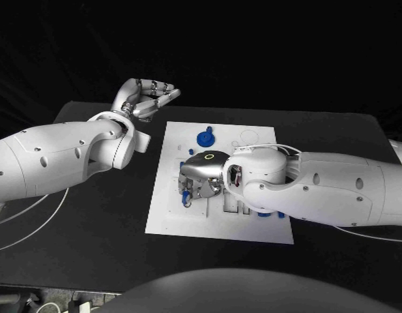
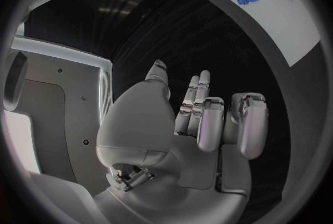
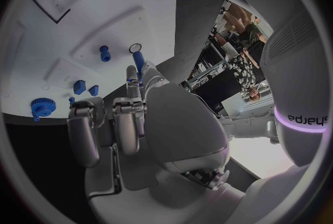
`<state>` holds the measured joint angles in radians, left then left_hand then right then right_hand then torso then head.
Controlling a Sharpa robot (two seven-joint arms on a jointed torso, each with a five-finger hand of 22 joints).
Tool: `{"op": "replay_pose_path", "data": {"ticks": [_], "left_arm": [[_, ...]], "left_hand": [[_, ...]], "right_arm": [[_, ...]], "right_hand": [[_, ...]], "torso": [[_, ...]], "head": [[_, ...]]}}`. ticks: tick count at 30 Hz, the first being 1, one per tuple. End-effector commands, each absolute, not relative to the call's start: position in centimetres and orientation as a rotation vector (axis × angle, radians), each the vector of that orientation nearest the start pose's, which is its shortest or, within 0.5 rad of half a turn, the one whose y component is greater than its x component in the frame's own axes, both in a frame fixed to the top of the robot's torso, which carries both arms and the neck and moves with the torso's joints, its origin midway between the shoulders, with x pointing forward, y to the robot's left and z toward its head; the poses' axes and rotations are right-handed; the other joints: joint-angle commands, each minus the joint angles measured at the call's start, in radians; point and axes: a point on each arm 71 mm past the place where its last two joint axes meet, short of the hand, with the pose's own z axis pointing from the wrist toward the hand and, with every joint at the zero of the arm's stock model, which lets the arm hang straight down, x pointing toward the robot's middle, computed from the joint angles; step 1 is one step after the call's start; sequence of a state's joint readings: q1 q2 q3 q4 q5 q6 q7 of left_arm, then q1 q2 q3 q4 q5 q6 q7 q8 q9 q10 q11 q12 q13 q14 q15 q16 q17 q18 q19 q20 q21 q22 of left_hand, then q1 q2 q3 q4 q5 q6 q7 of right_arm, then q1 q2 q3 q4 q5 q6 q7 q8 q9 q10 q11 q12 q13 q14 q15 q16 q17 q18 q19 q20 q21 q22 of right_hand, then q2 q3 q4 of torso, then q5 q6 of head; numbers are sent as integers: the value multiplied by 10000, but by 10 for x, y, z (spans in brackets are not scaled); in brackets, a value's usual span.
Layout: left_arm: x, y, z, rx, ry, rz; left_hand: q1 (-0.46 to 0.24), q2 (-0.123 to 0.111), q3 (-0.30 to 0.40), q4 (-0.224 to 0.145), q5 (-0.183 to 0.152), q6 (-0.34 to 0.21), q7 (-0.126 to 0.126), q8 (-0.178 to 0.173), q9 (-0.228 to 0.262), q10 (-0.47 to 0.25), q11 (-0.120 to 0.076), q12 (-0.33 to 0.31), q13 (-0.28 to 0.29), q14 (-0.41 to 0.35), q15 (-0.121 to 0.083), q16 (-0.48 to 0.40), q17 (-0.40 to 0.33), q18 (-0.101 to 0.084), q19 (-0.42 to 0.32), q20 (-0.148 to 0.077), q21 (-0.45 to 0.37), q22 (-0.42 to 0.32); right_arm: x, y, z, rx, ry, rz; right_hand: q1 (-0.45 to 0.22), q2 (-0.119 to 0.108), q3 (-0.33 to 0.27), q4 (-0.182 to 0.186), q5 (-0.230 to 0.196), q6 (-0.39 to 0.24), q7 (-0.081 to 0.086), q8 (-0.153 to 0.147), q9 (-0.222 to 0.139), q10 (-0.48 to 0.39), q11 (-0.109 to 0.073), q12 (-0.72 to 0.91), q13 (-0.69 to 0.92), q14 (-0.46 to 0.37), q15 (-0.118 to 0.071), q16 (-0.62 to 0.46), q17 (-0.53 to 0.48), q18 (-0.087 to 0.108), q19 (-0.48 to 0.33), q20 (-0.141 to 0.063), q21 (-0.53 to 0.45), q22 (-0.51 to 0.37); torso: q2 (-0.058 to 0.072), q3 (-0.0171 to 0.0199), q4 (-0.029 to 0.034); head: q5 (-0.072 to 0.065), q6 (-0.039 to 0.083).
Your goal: Assemble the parts on the task board
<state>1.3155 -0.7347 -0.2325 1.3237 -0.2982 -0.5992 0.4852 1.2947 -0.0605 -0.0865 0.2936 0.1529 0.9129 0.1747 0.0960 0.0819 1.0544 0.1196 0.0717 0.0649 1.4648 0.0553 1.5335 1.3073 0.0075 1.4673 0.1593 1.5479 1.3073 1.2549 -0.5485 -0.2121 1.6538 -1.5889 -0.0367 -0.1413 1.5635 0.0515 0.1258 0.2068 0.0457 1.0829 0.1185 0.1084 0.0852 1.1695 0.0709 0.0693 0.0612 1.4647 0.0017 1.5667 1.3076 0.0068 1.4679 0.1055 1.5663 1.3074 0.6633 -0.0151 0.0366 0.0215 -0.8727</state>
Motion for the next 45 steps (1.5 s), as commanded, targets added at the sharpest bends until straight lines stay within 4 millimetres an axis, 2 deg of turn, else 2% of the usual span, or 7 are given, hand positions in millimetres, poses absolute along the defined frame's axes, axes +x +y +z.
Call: {"op": "replay_pose_path", "data": {"ticks": [1,45], "left_arm": [[523,224,-180,-6627,13079,-11632],[524,224,-180,-6640,13102,-11628]], "left_hand": [[22,52,66,-6,37,23,35,-32,-8,-49,34,-41,-10,759,-7,42,1913,-1,799,1,-31,2538],[22,52,66,-6,37,23,35,-32,-8,-49,34,-41,-10,759,-7,42,1913,-1,799,1,-31,2538]], "right_arm": [[398,-25,-220,-8195,18652,8359],[400,-28,-225,-8482,18928,7947]], "right_hand": [[80,7,70,-8,32,40,-18,21,10,-39,36,-55,-14,1061,23,41,2632,-68,1029,80,45,2634],[77,8,86,-3,29,48,-17,13,9,-42,30,-60,-9,1061,2,41,2632,-68,1029,72,45,2634]], "torso": [[-1,2,0],[13,4,3]], "head": [[-11,1],[-60,1]]}}
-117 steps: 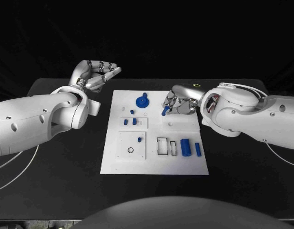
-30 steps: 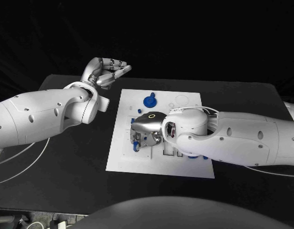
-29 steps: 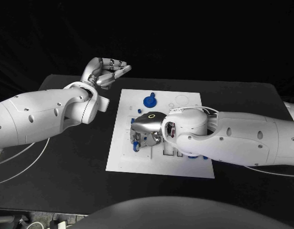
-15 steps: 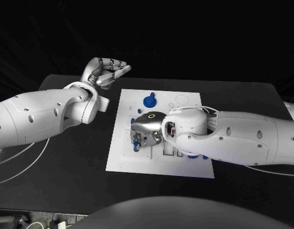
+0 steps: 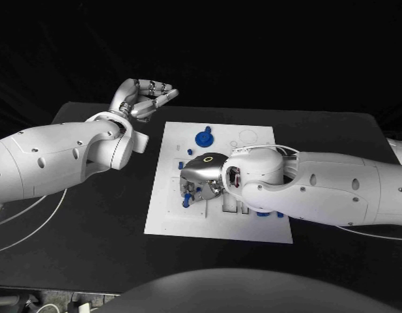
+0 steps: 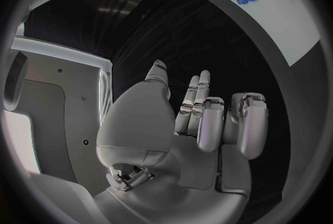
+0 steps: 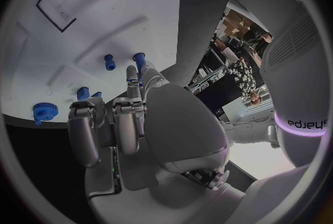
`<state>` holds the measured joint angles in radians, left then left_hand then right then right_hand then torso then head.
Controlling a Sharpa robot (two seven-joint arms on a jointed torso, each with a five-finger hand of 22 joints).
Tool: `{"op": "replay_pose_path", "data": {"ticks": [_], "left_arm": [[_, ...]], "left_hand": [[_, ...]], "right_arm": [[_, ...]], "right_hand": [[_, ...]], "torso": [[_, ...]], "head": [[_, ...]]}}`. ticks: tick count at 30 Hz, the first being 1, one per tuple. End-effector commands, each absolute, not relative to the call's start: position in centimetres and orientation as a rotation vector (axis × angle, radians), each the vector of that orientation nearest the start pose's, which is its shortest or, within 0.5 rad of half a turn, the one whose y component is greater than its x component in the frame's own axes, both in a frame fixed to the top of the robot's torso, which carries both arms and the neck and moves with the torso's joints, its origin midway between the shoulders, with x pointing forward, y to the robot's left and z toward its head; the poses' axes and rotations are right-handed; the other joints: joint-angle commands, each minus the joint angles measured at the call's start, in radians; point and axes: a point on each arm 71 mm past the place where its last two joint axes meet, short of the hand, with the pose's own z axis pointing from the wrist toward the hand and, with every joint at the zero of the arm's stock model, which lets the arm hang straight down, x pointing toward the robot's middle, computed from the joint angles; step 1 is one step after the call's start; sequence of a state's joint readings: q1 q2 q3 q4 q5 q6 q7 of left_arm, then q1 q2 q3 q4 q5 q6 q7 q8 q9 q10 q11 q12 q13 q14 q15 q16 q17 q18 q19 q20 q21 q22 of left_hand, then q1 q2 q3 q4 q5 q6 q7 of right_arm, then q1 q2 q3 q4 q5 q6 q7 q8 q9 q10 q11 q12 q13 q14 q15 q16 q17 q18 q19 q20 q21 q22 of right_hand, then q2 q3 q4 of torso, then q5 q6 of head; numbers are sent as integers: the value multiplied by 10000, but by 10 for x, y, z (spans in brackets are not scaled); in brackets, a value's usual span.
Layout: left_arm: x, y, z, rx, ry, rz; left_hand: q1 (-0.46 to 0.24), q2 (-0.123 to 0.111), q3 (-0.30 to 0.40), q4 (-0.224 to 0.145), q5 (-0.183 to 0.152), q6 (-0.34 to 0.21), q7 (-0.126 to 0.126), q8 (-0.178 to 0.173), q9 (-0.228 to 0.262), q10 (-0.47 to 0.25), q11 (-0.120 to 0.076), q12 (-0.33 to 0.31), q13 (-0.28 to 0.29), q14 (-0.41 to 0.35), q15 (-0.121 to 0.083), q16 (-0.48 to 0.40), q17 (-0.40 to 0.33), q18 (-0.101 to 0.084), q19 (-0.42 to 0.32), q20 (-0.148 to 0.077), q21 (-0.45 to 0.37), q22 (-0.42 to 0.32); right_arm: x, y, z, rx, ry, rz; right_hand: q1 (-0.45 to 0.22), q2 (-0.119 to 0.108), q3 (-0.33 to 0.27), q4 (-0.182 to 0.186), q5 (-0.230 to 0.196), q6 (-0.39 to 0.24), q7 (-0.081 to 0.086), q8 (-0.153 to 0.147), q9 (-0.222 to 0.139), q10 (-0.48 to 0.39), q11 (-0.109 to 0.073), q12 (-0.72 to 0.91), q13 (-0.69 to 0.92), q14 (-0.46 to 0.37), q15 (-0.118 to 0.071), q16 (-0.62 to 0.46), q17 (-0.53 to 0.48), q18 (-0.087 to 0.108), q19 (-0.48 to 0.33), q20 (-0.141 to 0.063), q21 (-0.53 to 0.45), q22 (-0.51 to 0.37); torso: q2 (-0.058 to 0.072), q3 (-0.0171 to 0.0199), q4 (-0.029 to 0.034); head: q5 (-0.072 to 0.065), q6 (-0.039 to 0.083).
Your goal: Assemble the parts on the task board
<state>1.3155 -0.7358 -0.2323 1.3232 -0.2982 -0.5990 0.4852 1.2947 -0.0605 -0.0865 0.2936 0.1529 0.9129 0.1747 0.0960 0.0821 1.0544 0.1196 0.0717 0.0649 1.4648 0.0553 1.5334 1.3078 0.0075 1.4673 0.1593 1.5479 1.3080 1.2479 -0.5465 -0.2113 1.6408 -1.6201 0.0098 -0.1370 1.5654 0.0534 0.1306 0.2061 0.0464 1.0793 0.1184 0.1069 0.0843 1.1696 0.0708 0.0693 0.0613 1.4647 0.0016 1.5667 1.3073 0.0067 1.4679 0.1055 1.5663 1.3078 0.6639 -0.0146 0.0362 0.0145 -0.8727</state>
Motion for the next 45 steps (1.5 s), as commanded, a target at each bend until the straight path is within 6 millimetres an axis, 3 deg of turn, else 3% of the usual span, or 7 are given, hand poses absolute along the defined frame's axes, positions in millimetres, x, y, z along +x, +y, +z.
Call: {"op": "replay_pose_path", "data": {"ticks": [1,11,21,26,32,38,45], "left_arm": [[523,224,-180,-6642,13102,-11629],[523,224,-180,-6646,13100,-11627],[523,224,-180,-6636,13106,-11650],[524,225,-180,-6638,13109,-11635],[524,224,-180,-6627,13123,-11641],[526,220,-180,-6596,13152,-11678],[529,212,-182,-6534,13252,-11806]], "left_hand": [[22,52,66,-6,37,23,35,-32,-10,-49,34,-42,-10,759,-7,42,1908,-1,799,1,-31,2531],[22,52,66,-6,37,23,35,-32,-10,-49,34,-42,-10,759,-7,42,1908,-1,799,1,-31,2531],[22,52,66,-6,37,23,35,-32,-10,-49,34,-42,-10,759,-7,42,1908,-1,799,1,-31,2531],[44,62,56,-4,51,23,37,-39,-11,-56,37,-41,-9,759,-5,43,1908,-1,797,3,-33,2530],[44,62,56,-4,51,23,37,-39,-11,-56,37,-41,-9,759,-5,43,1908,-1,797,3,-33,2530],[44,62,56,-4,51,23,37,-39,-11,-56,37,-41,-9,759,-5,43,1908,-1,797,3,-33,2530],[43,60,50,-2,52,21,39,-42,-12,-56,38,-40,-9,751,-3,34,1889,4,782,3,-50,2524]], "right_arm": [[400,-28,-226,-8497,18940,7943],[399,-26,-223,-8223,18707,8179],[404,-37,-216,-6544,18318,9084],[413,-60,-206,-3842,18632,9923],[426,-106,-188,-286,19421,10183],[427,-161,-170,1840,19823,9273],[413,-206,-170,3425,20315,8222]], "right_hand": [[53,-33,34,3,21,74,-16,18,14,-58,32,-68,-11,1061,-3,41,2635,-67,1029,69,45,2630],[-682,-1029,-657,134,26,-2089,503,-483,-228,-2338,466,-105,-10,1061,233,41,2635,-67,1029,236,45,2630],[-1313,-1354,-944,387,6,-2688,652,-414,-170,-2957,601,6,42,1061,345,41,2635,-58,1004,364,15,2616],[-1340,-1151,-869,469,6,-2408,750,-272,-100,-2626,672,233,100,1061,547,41,2635,-64,1020,482,34,2625],[-1452,-672,-841,561,20,-2281,898,-245,-88,-2017,815,609,162,1061,784,41,2635,-54,993,704,-1,2610],[-1902,-272,-1098,785,56,-2693,786,-369,-146,-1072,565,1289,426,1061,598,41,2635,0,858,667,-171,2538],[-2561,-127,-1733,805,184,-3111,413,-351,-138,-9,43,2938,1501,999,111,-53,2512,233,233,237,-976,2207]], "torso": [[9,-4,7],[-1,-7,8],[-17,4,-1],[-33,-13,-1],[-27,-18,-7],[-85,-67,-44],[-113,-104,-79]], "head": [[12,1],[-15,1],[-12,1],[-117,1],[-453,1],[-887,1],[-1335,1]]}}
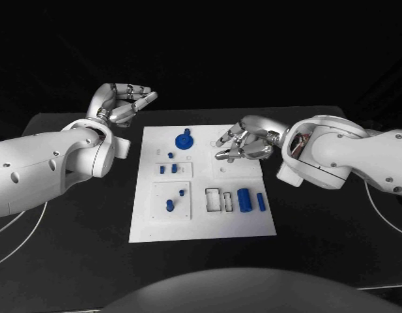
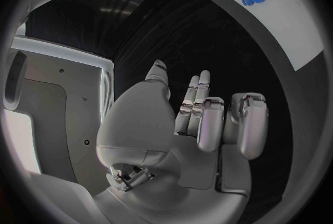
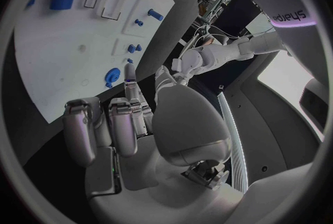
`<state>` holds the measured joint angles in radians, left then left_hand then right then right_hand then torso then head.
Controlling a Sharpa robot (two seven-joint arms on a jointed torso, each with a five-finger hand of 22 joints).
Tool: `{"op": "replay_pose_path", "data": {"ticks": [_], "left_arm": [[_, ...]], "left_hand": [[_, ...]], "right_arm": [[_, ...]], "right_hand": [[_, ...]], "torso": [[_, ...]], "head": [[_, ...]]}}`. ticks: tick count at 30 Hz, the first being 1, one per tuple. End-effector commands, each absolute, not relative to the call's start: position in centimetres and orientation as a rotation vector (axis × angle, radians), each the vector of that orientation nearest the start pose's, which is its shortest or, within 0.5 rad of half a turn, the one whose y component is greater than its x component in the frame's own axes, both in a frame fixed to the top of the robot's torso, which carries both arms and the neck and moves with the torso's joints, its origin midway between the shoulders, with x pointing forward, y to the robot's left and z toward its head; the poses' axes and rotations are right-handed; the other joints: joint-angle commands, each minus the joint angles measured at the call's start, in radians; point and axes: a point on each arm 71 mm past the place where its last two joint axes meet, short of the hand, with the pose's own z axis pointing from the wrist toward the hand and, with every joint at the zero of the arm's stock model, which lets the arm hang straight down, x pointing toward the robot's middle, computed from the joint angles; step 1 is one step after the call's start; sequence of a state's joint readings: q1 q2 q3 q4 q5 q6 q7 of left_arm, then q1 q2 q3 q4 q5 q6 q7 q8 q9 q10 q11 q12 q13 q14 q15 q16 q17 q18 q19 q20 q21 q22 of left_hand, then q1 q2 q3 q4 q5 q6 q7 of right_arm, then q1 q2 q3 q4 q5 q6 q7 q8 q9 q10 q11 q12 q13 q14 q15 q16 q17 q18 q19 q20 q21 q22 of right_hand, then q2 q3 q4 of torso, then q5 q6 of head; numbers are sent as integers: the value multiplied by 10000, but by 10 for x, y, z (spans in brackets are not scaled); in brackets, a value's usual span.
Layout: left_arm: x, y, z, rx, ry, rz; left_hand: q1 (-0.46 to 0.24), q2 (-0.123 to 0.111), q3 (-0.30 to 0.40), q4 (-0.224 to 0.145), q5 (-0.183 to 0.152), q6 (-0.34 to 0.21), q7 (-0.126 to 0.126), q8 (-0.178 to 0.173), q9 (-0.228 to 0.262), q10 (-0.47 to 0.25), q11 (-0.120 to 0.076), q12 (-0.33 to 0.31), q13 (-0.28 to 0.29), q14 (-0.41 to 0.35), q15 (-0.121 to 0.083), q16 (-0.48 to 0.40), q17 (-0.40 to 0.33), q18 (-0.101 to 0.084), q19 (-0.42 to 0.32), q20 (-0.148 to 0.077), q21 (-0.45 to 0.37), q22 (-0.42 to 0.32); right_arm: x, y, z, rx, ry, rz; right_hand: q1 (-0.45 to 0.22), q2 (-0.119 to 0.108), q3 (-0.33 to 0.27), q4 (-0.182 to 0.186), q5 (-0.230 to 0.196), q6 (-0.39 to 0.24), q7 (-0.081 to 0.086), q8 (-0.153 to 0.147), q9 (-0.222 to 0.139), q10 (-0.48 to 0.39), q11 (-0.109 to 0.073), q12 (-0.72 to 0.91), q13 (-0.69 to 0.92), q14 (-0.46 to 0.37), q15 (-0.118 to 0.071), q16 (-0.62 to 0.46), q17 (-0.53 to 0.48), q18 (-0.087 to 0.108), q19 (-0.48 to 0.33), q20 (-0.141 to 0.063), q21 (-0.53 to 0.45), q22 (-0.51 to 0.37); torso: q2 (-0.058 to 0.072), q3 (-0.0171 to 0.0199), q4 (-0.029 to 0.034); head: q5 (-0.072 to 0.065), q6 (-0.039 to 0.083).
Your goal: Assemble the parts on the task board
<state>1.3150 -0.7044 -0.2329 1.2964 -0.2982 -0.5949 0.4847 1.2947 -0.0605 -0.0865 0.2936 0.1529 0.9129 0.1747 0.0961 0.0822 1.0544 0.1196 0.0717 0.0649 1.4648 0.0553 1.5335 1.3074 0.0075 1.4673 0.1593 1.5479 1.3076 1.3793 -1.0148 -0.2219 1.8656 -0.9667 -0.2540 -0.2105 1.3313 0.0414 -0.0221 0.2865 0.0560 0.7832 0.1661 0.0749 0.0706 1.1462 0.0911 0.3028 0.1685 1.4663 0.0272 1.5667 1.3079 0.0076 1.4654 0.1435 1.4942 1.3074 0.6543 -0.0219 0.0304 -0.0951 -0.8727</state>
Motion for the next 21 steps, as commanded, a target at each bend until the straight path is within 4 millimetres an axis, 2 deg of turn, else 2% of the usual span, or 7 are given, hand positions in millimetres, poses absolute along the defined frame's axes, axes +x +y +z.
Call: {"op": "replay_pose_path", "data": {"ticks": [1,2,4,5,8,14,21], "left_arm": [[529,211,-183,-6533,13279,-11830],[529,210,-183,-6534,13305,-11851],[528,209,-184,-6540,13345,-11878],[528,208,-185,-6543,13361,-11888],[528,207,-185,-6552,13414,-11926],[525,206,-186,-6588,13479,-11973],[524,210,-186,-6634,13472,-11924]], "left_hand": [[41,60,47,-1,52,17,40,-44,-14,-58,39,-40,-9,735,-2,16,1853,13,753,4,-82,2516],[35,57,40,2,52,8,43,-51,-16,-63,42,-42,-9,722,-1,2,1823,20,731,5,-106,2507],[32,55,36,3,52,2,45,-55,-18,-65,43,-43,-10,714,0,-6,1806,25,716,5,-123,2500],[24,48,26,4,53,-10,49,-63,-21,-72,46,-44,-10,704,3,-16,1785,29,703,6,-138,2495],[2,39,7,8,55,-27,55,-76,-25,-81,52,-45,-10,646,9,-78,1654,57,612,10,-238,2458],[-45,49,-48,6,67,-47,63,-111,-32,-96,58,-34,-6,215,12,-560,756,225,62,21,-861,2230],[-45,50,-48,6,67,-48,63,-112,-32,-96,58,-33,-6,214,12,-561,755,225,61,21,-862,2230]], "right_arm": [[411,-211,-171,3719,20457,8074],[409,-217,-172,4018,20591,7934],[406,-226,-174,4499,20799,7682],[404,-230,-175,4680,20877,7561],[401,-243,-179,5184,21067,7033],[395,-257,-190,5627,21277,5890],[384,-259,-206,5267,21954,4499]], "right_hand": [[-326,-2,-326,-13,135,-181,-132,-6,9,312,-242,1075,782,940,-217,-122,2417,225,245,-225,-275,2205],[-516,114,-578,-164,261,-231,-268,69,35,-149,-293,2425,1927,947,-333,-119,2421,237,234,-459,-302,2201],[-653,165,-882,4,290,-250,-292,174,61,365,-478,6118,5584,1030,-343,16,2597,251,170,-499,-399,2173],[-744,285,-1085,-53,369,-301,-585,255,68,791,-397,8902,8669,1045,-193,41,2629,261,123,-533,-469,2159],[-1096,578,-1578,-113,650,-171,-295,599,147,3886,-388,12557,13744,1045,-294,41,2629,285,28,-372,-614,2143],[-1265,482,-2080,-11,1497,1084,-130,1770,710,4246,-32,12680,14023,1045,-21,41,2629,120,498,-139,12,2371],[-1692,424,-2424,1,2310,1943,-391,2684,1417,4246,-284,12680,14023,1045,-212,41,2629,-75,1052,-249,764,2633]], "torso": [[-6,-25,-17],[-2,-21,-24],[-7,-15,-39],[-10,-19,-41],[-26,-18,-14],[-24,-17,-4],[-22,-16,-7]], "head": [[-245,1],[-231,1],[-256,1],[-283,1],[-479,1],[-806,1],[-929,1]]}}
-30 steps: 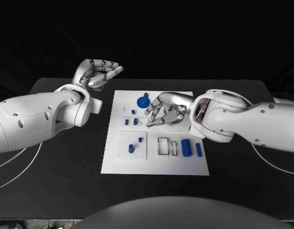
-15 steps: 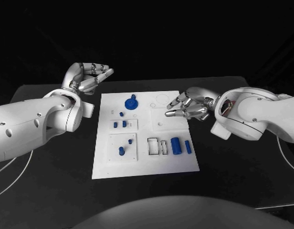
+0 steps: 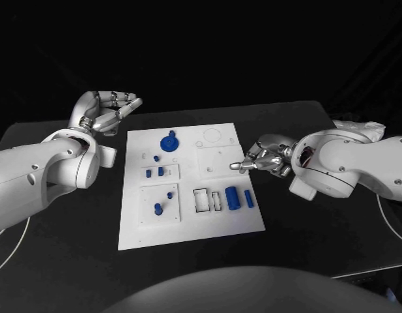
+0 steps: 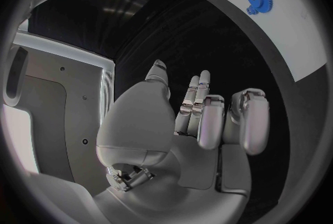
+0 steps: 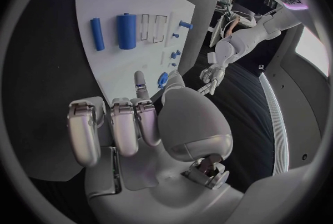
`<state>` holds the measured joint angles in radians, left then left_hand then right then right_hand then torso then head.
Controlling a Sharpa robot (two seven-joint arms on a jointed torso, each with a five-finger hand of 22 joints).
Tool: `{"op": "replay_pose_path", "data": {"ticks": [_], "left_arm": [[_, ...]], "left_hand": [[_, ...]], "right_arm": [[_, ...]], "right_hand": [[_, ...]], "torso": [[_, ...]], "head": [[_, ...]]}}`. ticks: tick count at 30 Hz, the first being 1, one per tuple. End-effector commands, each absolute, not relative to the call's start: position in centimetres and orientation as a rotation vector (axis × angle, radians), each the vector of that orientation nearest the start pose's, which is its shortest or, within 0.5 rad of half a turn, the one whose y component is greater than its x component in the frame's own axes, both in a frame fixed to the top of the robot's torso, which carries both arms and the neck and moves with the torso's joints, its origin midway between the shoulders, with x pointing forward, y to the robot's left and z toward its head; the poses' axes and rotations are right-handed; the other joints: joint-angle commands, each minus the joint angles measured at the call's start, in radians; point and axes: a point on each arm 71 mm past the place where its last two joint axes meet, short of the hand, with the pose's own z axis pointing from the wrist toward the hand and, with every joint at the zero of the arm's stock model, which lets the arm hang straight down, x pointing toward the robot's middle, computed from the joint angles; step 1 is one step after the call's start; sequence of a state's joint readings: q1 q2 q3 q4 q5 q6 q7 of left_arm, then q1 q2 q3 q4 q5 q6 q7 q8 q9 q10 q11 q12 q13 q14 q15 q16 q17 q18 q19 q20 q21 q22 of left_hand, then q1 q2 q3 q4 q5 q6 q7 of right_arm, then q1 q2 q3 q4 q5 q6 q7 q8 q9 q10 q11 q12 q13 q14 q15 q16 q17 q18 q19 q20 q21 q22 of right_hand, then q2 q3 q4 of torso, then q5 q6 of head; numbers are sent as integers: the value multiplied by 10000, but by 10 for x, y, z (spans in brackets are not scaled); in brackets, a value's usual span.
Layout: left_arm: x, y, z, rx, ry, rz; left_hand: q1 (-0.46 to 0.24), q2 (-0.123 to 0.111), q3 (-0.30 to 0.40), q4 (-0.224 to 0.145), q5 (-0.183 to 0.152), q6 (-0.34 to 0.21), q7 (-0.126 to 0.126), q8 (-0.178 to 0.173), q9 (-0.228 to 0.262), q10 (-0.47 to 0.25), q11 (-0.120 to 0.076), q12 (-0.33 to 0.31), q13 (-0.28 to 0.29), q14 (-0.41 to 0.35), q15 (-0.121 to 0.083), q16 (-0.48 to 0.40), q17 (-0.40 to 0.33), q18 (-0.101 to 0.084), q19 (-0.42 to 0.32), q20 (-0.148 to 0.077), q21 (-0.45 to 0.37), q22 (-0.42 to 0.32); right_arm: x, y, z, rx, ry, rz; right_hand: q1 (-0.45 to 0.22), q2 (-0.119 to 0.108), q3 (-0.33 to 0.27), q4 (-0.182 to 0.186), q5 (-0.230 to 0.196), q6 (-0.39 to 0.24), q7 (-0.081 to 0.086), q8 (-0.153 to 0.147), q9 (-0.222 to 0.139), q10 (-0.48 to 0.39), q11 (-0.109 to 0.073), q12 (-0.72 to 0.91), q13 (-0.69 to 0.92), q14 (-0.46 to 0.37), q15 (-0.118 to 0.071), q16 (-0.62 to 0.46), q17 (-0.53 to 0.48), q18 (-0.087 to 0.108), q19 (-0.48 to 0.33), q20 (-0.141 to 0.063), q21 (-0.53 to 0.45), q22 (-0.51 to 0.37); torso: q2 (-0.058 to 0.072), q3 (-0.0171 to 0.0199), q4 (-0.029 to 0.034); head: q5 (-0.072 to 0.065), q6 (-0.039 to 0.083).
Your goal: Assemble the parts on the task board
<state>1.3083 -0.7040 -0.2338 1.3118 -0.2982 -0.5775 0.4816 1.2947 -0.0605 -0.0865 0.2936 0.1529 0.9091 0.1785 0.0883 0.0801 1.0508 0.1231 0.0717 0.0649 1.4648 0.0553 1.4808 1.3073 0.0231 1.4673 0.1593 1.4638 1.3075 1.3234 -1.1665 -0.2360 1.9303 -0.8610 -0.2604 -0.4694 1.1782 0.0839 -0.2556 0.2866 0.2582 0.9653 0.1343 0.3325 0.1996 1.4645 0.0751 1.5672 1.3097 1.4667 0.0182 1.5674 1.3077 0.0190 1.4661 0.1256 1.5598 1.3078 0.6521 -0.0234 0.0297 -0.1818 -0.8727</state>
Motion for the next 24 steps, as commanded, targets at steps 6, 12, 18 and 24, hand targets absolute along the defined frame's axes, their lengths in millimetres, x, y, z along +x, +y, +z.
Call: {"op": "replay_pose_path", "data": {"ticks": [6,12,18,24], "left_arm": [[524,212,-186,-6648,13463,-11893],[524,212,-186,-6645,13476,-11906],[524,212,-186,-6639,13486,-11920],[524,212,-186,-6634,13497,-11939]], "left_hand": [[-45,53,-49,5,67,-12,26,-37,-12,-59,22,-32,-5,210,10,-40,751,70,59,22,-25,2230],[-44,56,-49,4,67,-11,26,-37,-12,-58,22,-32,-5,214,9,-37,759,67,69,22,-14,2234],[-44,56,-49,4,67,-11,26,-37,-12,-58,22,-32,-5,214,9,-37,759,67,69,22,-14,2234],[-38,70,-44,2,68,-8,24,-37,-11,-55,21,-29,-4,222,8,-31,777,64,79,21,-5,2238]], "right_arm": [[380,-258,-213,5182,22218,3931],[377,-255,-217,5151,22413,3826],[376,-248,-223,5052,22669,3818],[375,-239,-230,4983,23034,3862]], "right_hand": [[-312,15,-150,-27,765,131,-124,173,387,1063,-179,36,2611,1041,-269,34,2631,-190,1047,-228,110,2630],[-191,-4,-76,-131,682,35,-111,141,544,1063,-172,36,2611,1041,-265,34,2631,-190,1047,-249,110,2630],[18,-149,134,-322,635,6,-112,72,684,1063,-172,36,2611,1041,-236,34,2631,-190,1047,-229,110,2630],[142,-460,642,-545,912,-164,-65,-115,873,1063,-143,36,2611,1041,-209,34,2631,-190,1047,-196,110,2630]], "torso": [[-5,-5,-25],[-2,-5,-25],[2,9,-31],[12,13,-8]], "head": [[-100,1],[-118,1],[-118,1],[-99,1]]}}
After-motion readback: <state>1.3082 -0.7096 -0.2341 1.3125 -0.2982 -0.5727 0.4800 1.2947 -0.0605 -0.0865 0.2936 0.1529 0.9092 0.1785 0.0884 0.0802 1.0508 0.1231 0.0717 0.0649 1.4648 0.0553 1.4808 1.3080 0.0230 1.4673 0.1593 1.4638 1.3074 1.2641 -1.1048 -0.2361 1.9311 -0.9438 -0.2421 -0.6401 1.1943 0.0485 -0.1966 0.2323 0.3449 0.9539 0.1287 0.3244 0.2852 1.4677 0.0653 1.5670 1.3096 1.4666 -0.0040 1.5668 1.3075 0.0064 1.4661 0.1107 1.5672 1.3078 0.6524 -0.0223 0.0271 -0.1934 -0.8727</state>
